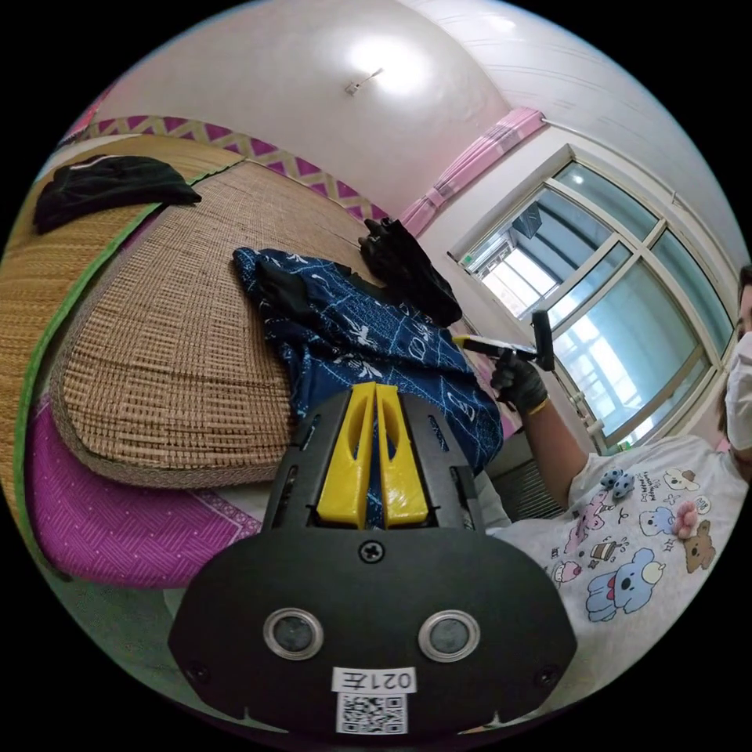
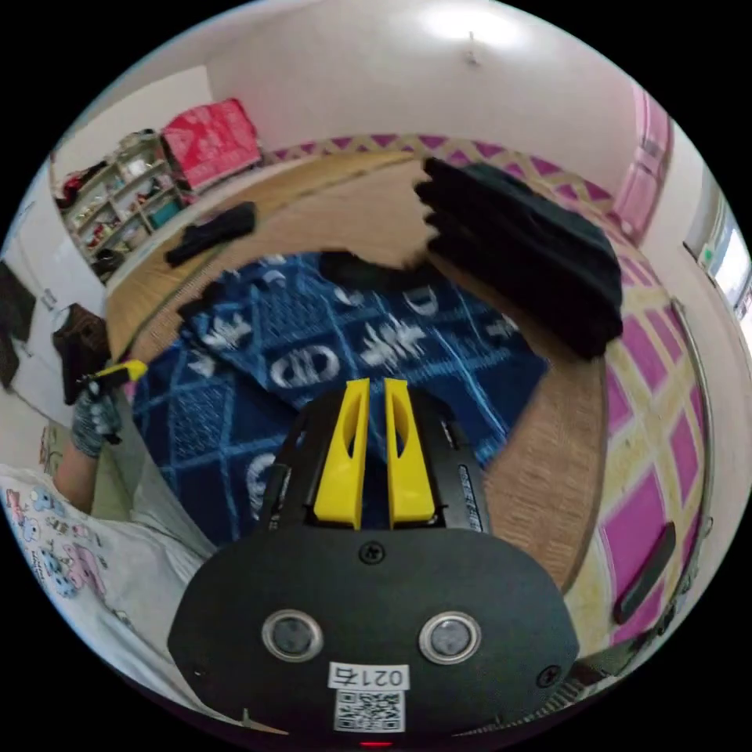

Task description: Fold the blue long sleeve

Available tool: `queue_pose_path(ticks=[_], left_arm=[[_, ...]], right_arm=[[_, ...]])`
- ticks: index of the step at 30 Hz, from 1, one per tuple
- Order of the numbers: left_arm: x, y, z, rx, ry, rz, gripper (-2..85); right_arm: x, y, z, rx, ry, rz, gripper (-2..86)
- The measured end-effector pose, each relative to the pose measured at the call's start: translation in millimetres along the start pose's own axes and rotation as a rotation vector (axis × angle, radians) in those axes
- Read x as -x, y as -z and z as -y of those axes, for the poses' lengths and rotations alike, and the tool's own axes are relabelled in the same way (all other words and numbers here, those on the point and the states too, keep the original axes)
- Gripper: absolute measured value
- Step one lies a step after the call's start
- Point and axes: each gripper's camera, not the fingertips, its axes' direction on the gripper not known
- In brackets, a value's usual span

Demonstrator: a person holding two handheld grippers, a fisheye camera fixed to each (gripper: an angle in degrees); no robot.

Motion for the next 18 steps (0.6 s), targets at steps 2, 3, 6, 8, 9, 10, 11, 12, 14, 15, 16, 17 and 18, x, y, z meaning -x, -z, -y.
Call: queue_pose_path(ticks=[2, 3, 6, 8, 9, 10, 11, 12, 14, 15, 16, 17, 18], left_arm=[[-3, 3, -1, -0.007, -0.007, 0.024, -1.0], [-7, 7, -3, -0.012, -0.016, 0.044, -0.9], [-14, 28, -13, -0.042, -0.039, 0.065, -0.9], [-16, 45, -23, -0.063, -0.049, 0.08, -0.6], [-16, 58, -32, -0.071, -0.059, 0.087, -0.3], [-16, 64, -38, -0.076, -0.066, 0.089, -0.1], [-16, 76, -50, -0.085, -0.086, 0.091, 0.7], [-15, 87, -64, -0.087, -0.098, 0.102, 2.4], [-8, 102, -85, -0.077, -0.089, 0.107, 5.7], [0, 110, -99, -0.057, -0.062, 0.103, 7.7], [5, 113, -106, -0.041, -0.045, 0.099, 8.0], [15, 116, -118, 0.002, -0.013, 0.088, 8.6], [25, 115, -127, 0.053, -0.001, 0.069, 8.9]], right_arm=[[-18, -6, -22, -0.031, 0.01, 0.063, 2.0], [-27, -1, -33, -0.022, -0.024, 0.078, 1.2], [-38, 32, -68, -0.123, -0.045, 0.026, 0.3], [-45, 56, -98, -0.199, -0.051, 0.043, 0.3], [-51, 69, -119, -0.224, -0.043, 0.095, 0.4], [-58, 79, -141, -0.238, -0.023, 0.181, 0.6], [-62, 83, -152, -0.238, -0.013, 0.228, 0.7], [-68, 90, -175, -0.241, 0.025, 0.324, 1.0], [-73, 95, -211, -0.211, 0.105, 0.468, 1.5], [-75, 92, -233, -0.155, 0.149, 0.525, 2.1], [-76, 83, -253, -0.079, 0.155, 0.524, 3.0], [-76, 77, -262, -0.043, 0.145, 0.5, 4.1], [-76, 62, -278, 0.003, 0.124, 0.447, 6.3]])
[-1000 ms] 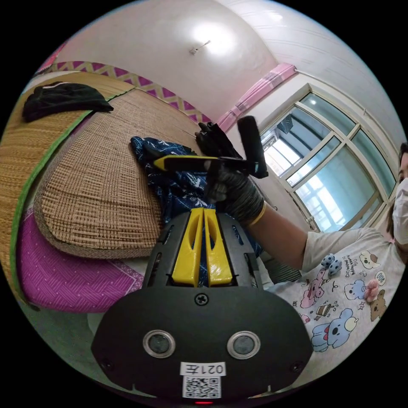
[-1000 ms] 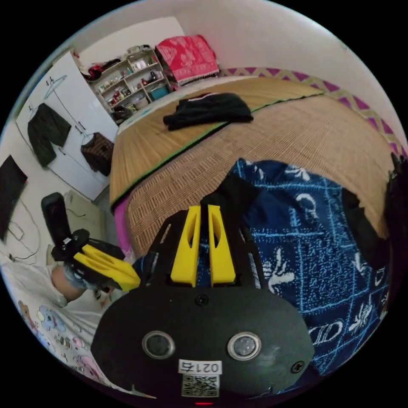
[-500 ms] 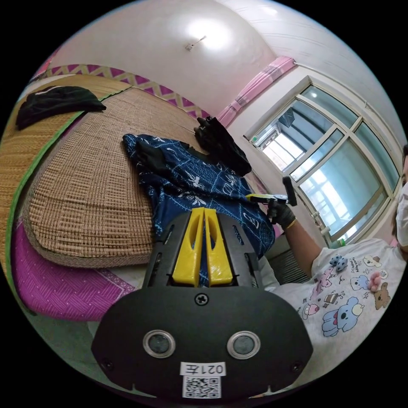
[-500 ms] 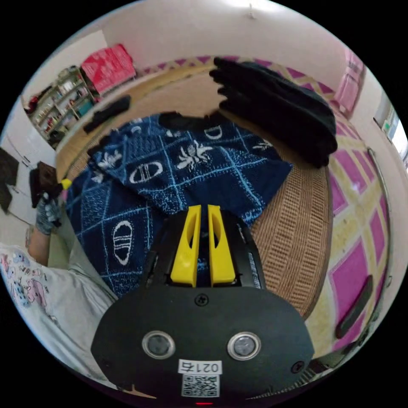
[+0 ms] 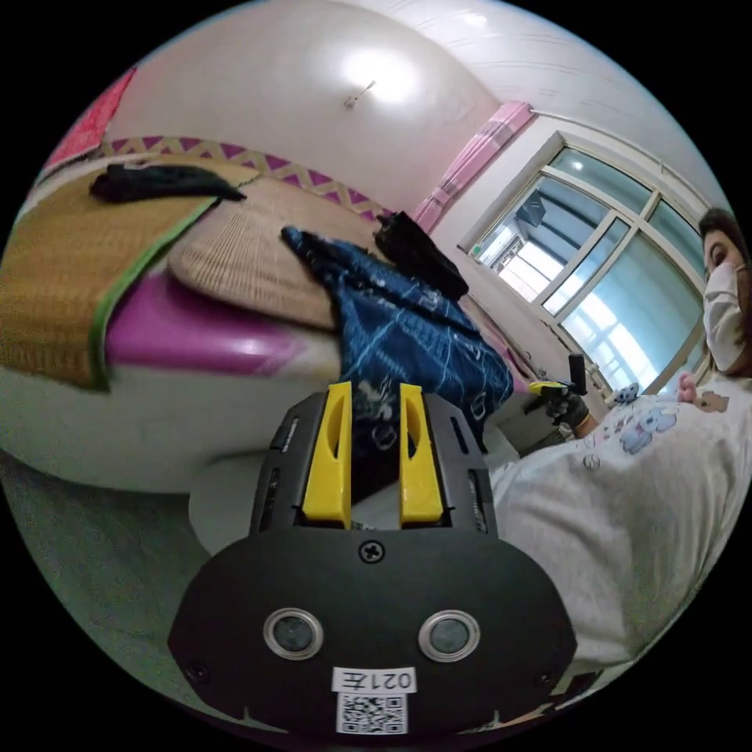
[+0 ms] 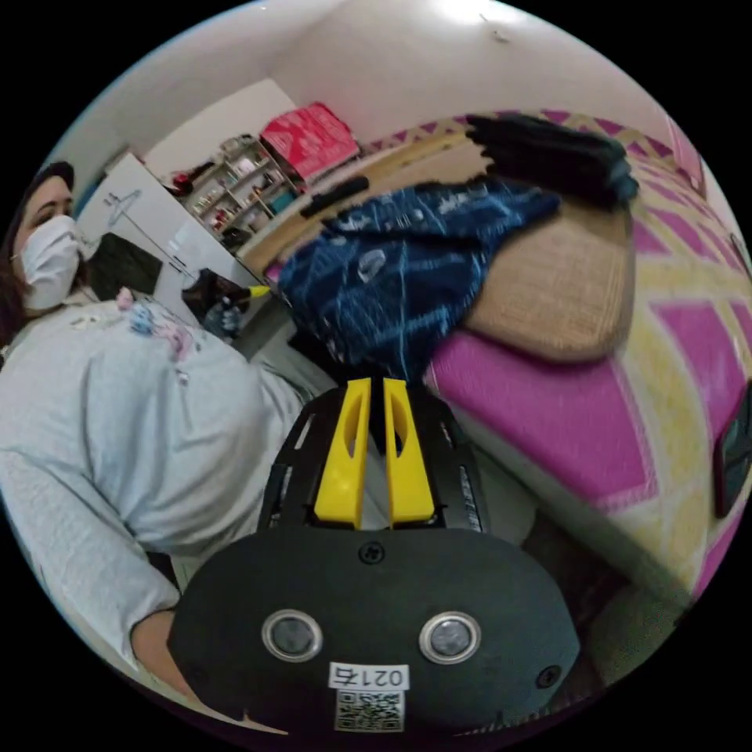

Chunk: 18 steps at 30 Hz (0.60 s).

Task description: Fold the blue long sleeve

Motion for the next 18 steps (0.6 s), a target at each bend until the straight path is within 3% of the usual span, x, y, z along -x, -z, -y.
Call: queue_pose_path(ticks=[4, 9, 14, 18], left_arm=[[28, -24, -8, 0.135, -0.018, -0.073, 10.7], [51, -74, 9, 0.304, -0.109, -0.147, 13.4], [57, -102, 22, 0.424, -0.154, -0.256, 12.4], [62, -105, 19, 0.517, -0.127, -0.337, 3.9]], right_arm=[[-25, -52, -34, -0.02, -0.068, 0.01, 13.3], [-50, -91, -43, -0.027, -0.077, 0.039, 15.8], [-76, -98, -42, 0.076, -0.107, 0.153, 11.4], [-85, -97, -57, 0.173, -0.102, 0.358, 4.4]])
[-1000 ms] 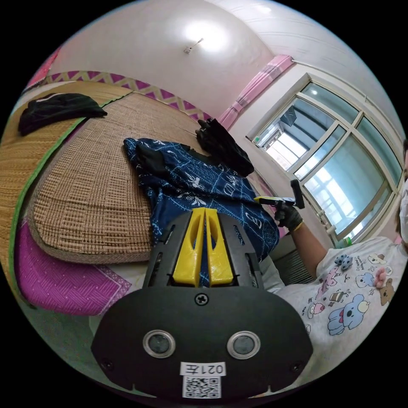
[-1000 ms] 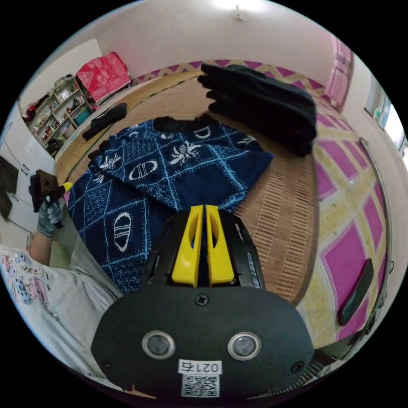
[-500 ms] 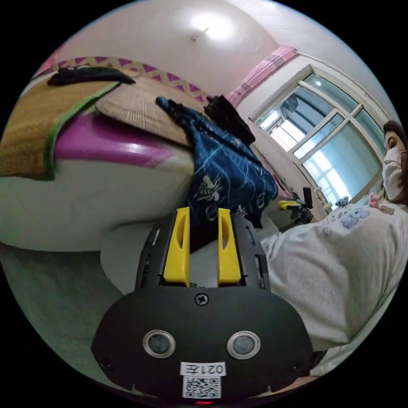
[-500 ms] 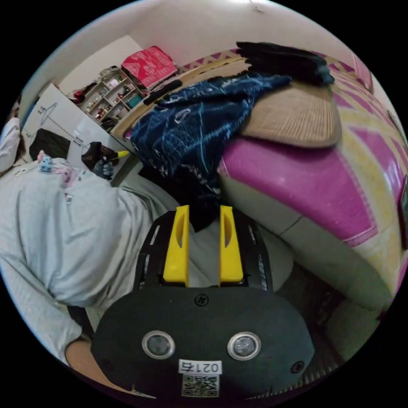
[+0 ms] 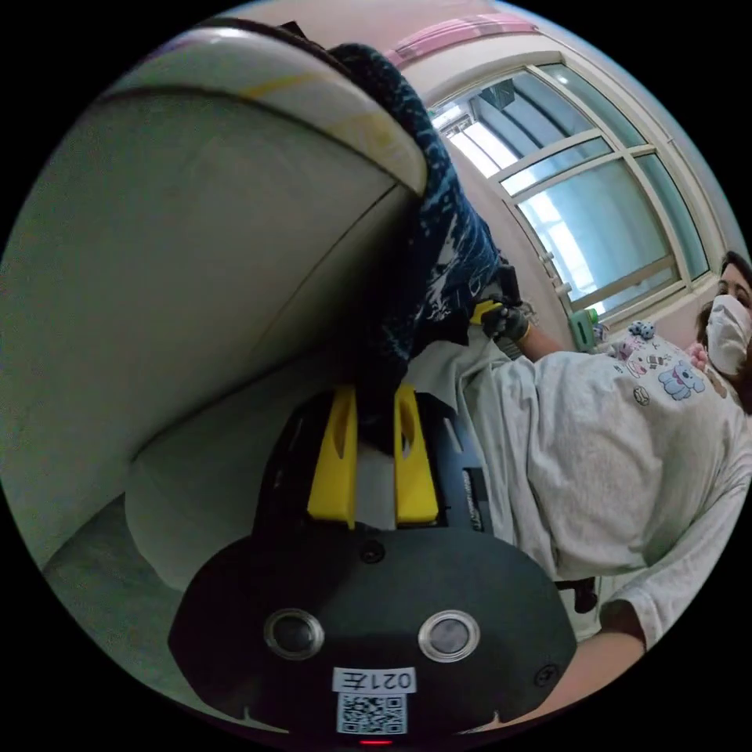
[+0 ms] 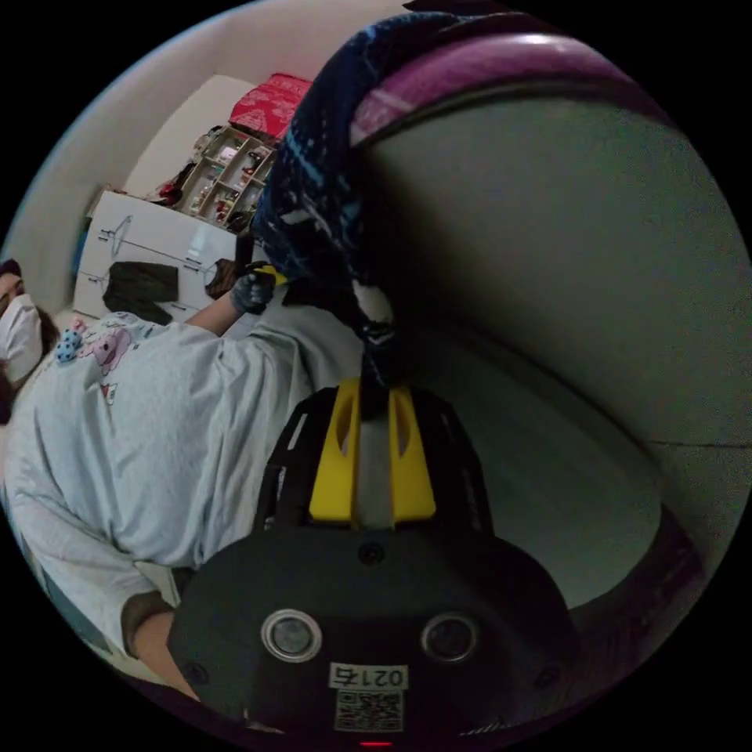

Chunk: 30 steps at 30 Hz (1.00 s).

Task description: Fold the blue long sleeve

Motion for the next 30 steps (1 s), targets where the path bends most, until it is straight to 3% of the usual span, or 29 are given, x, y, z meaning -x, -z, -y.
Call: queue_pose_path(ticks=[8, 12, 15, 19, 23, 25, 27, 30], left_arm=[[-55, 73, -21, -0.158, -0.128, -0.089, -0.5], [-90, 147, 23, -0.299, -0.22, -0.109, -0.5], [-86, 194, 83, -0.38, -0.171, -0.157, -0.4], [-45, 225, 165, -0.479, -0.035, -0.199, -0.1], [58, 224, 246, -0.636, 0.247, -0.225, 1.4], [104, 212, 261, -0.66, 0.381, -0.197, 3.2], [143, 197, 255, -0.694, 0.509, -0.188, 5.6], [133, 196, 243, -0.688, 0.394, -0.154, 5.9]], right_arm=[[31, 76, -41, -0.144, 0.173, 0.144, 1.5], [43, 156, -16, -0.286, 0.333, 0.237, 1.3], [24, 214, 31, -0.385, 0.358, 0.323, 1.4], [-45, 270, 123, -0.495, 0.212, 0.384, 2.2], [-127, 286, 193, -0.599, -0.042, 0.369, 4.5], [-174, 282, 217, -0.612, -0.268, 0.275, 8.7], [-188, 283, 221, -0.602, -0.332, 0.197, 10.3], [-175, 292, 211, -0.599, -0.273, 0.099, 10.6]])
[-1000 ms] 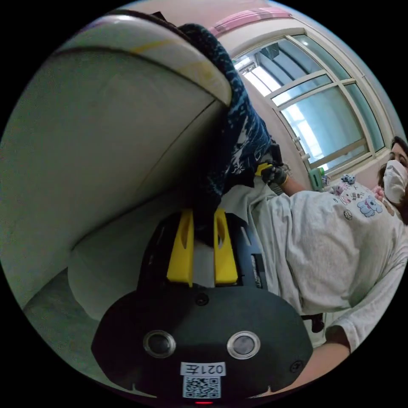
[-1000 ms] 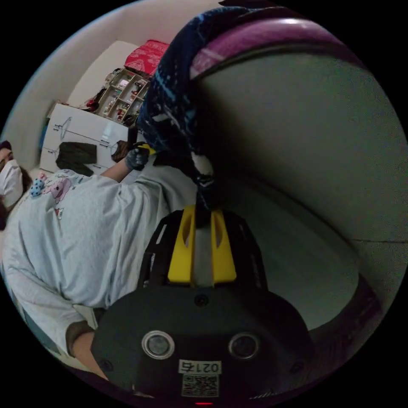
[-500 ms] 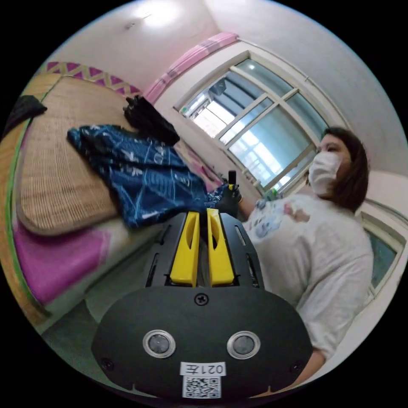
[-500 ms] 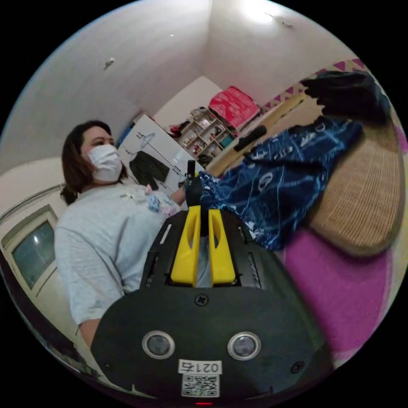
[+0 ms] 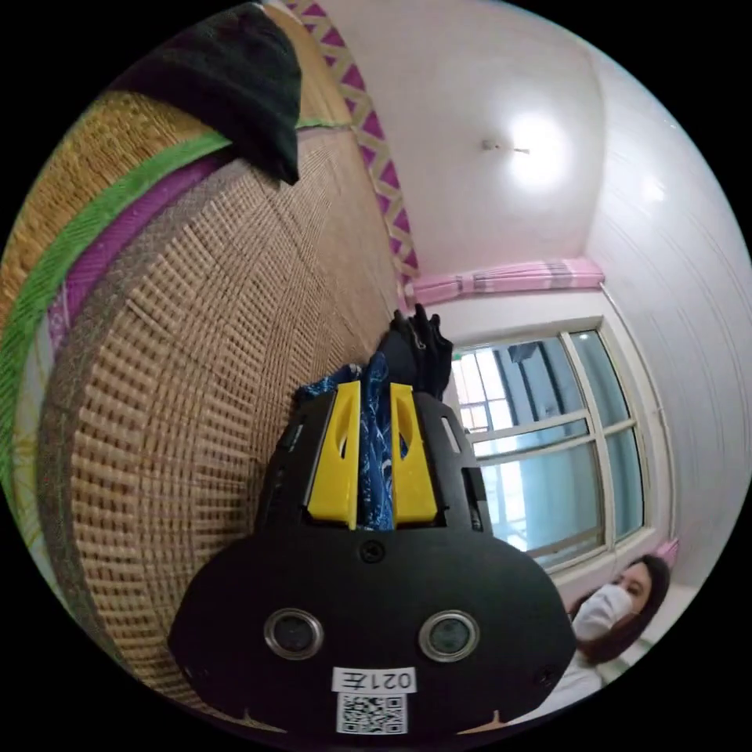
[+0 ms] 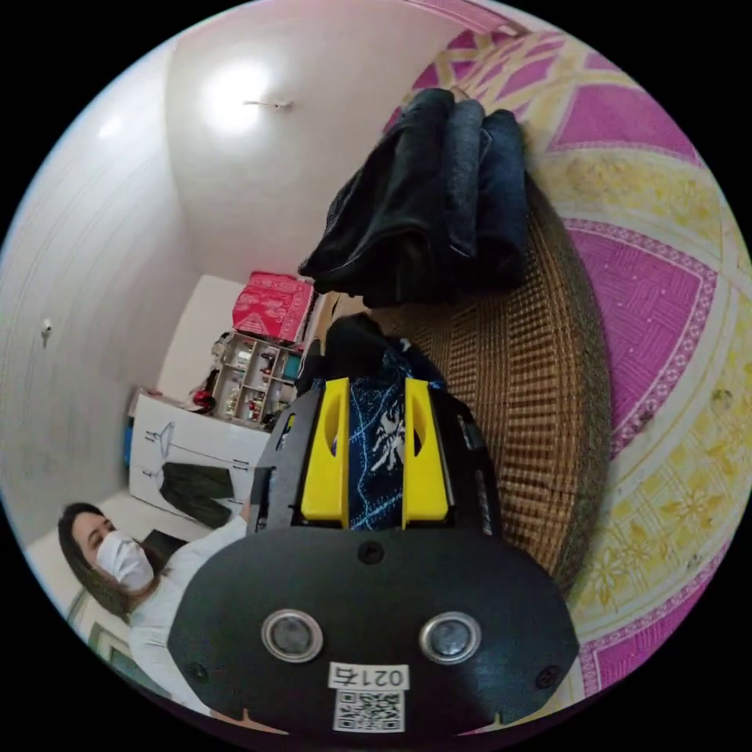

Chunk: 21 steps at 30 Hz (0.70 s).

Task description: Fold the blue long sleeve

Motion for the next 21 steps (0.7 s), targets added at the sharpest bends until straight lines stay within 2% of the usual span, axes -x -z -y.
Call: queue_pose_path(ticks=[3, 6, 12, 18, 21], left_arm=[[-29, -8, -24, 0.14, -0.175, 0.155, 6.4], [-49, -28, -55, 0.239, -0.271, 0.214, 7.9], [-68, -48, -106, 0.261, -0.322, 0.285, 12.9], [-67, -61, -139, 0.283, -0.355, 0.39, 9.7], [-60, -87, -151, 0.379, -0.37, 0.35, 4.7]], right_arm=[[19, 5, -16, 0.053, 0.111, -0.068, 10.0], [31, -5, -32, 0.142, 0.174, -0.122, 10.2], [43, -3, -85, 0.178, 0.216, -0.131, 11.5], [35, 2, -130, 0.162, 0.18, -0.19, 11.8], [29, -16, -135, 0.209, 0.185, -0.156, 10.1]])
